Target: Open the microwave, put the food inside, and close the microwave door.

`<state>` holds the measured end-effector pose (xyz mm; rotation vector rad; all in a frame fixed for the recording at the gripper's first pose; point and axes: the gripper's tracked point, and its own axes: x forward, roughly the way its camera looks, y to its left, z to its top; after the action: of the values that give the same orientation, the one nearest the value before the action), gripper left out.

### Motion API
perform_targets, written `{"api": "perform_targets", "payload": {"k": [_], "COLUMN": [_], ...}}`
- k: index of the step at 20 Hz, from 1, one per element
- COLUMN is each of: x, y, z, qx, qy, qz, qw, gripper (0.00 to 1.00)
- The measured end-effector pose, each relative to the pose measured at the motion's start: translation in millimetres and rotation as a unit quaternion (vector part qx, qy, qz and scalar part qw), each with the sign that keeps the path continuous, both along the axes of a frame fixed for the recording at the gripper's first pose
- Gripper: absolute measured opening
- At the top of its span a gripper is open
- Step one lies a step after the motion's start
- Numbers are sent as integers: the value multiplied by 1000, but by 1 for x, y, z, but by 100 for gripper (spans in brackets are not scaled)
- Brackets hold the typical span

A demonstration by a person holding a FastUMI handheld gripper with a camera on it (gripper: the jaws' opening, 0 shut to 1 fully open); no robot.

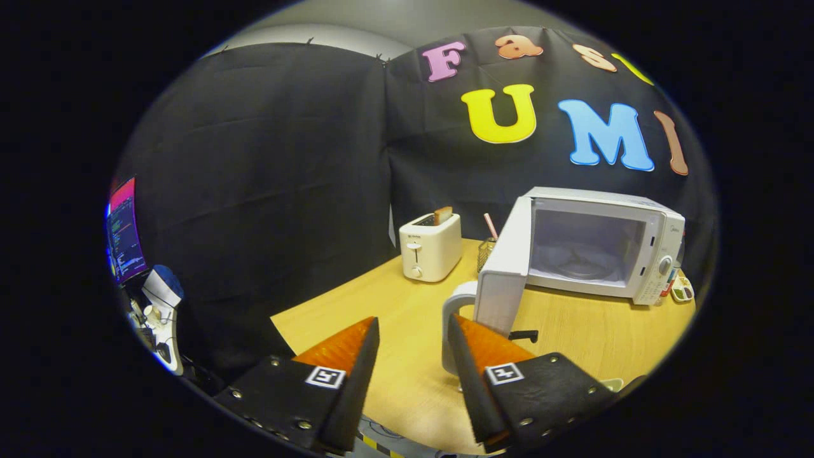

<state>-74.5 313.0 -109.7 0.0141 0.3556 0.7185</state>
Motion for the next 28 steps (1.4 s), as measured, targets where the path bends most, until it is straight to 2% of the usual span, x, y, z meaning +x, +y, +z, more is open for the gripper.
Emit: {"api": "perform_targets", "payload": {"k": [1,2,3,5,11,15,20,28], "x": [-3,-4,-4,1,24,43,55,52], "y": [-2,-6,-12,-30,-95,-145,-190,-225], "z": [13,25,34,49,50,29,-7,-90], "qx": [8,14,17,15,-6,-27,-48,-98], "qy": [-14,-26,-38,-60,-74,-41,14,115], "qz": [1,-1,-6,-26,-95,-152,-202,-232], "qw": [1000,1000,999,998,993,987,978,961], "gripper": [76,79,89,94,95,94,94,95]}}
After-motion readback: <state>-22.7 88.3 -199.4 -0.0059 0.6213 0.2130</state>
